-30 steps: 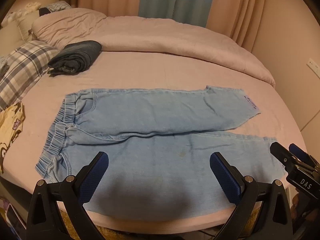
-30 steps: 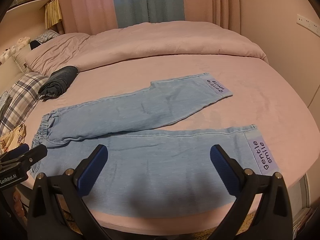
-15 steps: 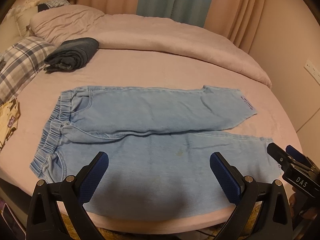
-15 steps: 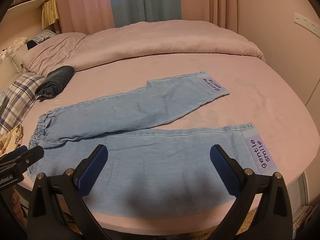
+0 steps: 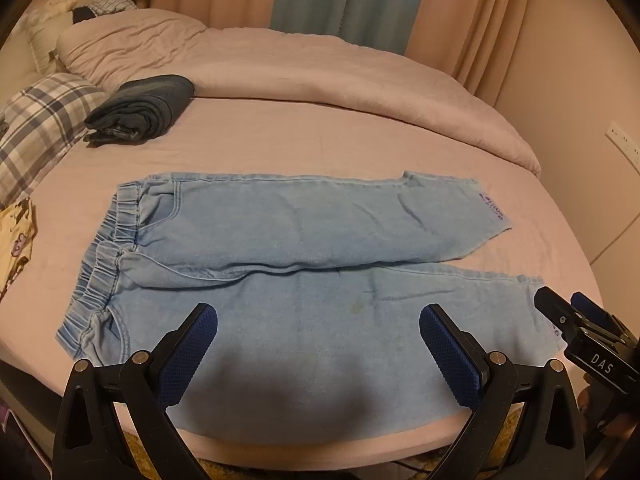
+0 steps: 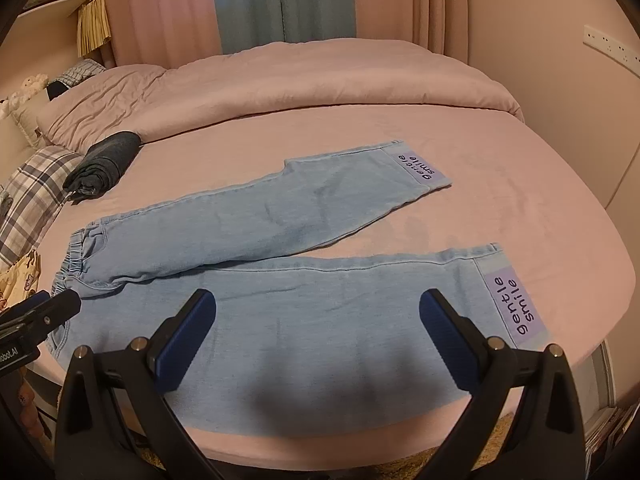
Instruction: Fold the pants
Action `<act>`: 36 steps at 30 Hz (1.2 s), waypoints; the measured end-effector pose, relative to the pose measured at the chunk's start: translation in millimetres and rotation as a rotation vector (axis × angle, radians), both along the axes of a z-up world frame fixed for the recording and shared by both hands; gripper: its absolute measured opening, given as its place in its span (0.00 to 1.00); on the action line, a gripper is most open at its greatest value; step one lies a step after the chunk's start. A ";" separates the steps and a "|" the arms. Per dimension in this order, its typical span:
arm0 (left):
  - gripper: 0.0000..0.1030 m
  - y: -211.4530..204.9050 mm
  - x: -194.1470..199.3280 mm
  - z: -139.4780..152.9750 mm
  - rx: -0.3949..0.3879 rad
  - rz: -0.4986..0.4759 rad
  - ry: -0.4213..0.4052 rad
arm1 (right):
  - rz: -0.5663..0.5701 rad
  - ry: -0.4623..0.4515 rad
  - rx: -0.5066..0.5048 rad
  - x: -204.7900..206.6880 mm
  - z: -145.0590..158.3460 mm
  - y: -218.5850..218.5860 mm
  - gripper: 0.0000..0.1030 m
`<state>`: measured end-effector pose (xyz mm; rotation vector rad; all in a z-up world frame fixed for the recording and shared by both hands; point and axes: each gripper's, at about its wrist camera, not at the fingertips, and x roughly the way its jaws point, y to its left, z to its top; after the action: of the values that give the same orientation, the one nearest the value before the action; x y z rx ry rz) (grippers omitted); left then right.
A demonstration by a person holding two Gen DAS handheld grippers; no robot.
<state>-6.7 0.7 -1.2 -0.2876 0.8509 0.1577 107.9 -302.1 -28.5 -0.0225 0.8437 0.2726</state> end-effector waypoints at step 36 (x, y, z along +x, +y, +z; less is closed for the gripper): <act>0.99 -4.2 2.6 -2.9 -0.011 -0.008 0.016 | -0.052 0.027 0.018 4.2 -5.8 -19.2 0.99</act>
<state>-4.0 -3.5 -4.1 -0.2939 0.8692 0.1479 112.0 -321.4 -34.3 0.0199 0.8674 0.2315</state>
